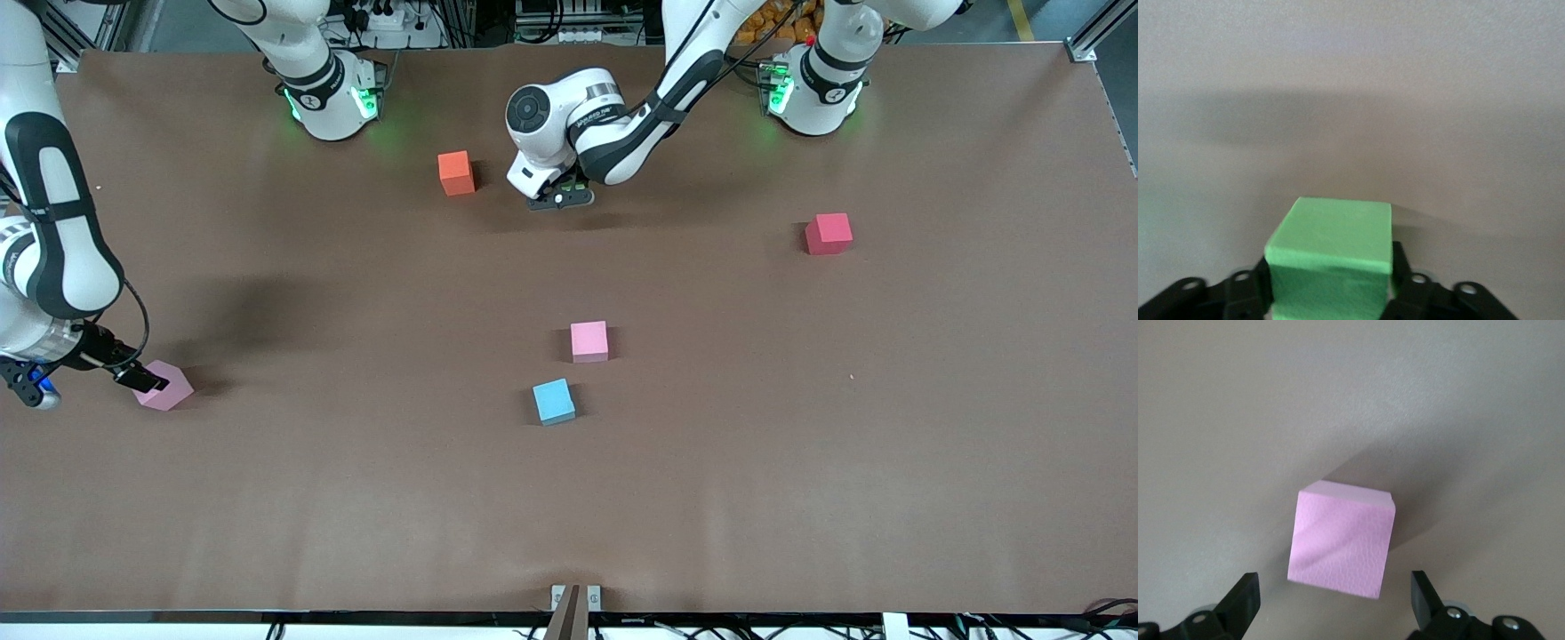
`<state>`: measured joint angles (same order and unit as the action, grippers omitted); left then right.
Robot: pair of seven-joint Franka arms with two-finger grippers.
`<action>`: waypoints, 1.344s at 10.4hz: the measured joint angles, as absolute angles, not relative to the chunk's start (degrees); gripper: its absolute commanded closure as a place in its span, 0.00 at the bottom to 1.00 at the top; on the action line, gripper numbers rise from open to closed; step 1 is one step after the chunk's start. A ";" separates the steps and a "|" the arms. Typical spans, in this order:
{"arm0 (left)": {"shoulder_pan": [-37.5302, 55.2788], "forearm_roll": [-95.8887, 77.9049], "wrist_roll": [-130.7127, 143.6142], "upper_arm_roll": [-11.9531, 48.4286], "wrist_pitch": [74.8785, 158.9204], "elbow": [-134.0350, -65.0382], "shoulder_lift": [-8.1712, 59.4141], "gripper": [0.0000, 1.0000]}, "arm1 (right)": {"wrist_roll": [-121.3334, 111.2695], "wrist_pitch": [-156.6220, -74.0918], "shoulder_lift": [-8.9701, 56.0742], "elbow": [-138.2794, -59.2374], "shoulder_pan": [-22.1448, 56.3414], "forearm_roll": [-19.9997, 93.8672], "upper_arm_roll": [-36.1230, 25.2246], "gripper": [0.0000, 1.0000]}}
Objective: Arrange blocks into number 1
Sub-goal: 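Place green with the left gripper while the right gripper grasps the pink cube, then grasp the second pink cube with the left gripper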
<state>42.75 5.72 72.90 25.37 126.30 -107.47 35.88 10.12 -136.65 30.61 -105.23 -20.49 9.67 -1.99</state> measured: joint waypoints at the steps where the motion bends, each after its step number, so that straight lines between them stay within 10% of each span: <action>1: 42.80 5.72 72.91 25.38 126.30 -107.45 35.74 0.00 | 10.12 -136.64 31.16 -104.65 -20.49 9.74 -2.14 0.00; 14: 32.49 14.80 61.15 16.02 128.36 -93.42 37.30 0.00 | 7.56 -136.20 35.58 -100.91 -20.10 14.27 -3.09 0.00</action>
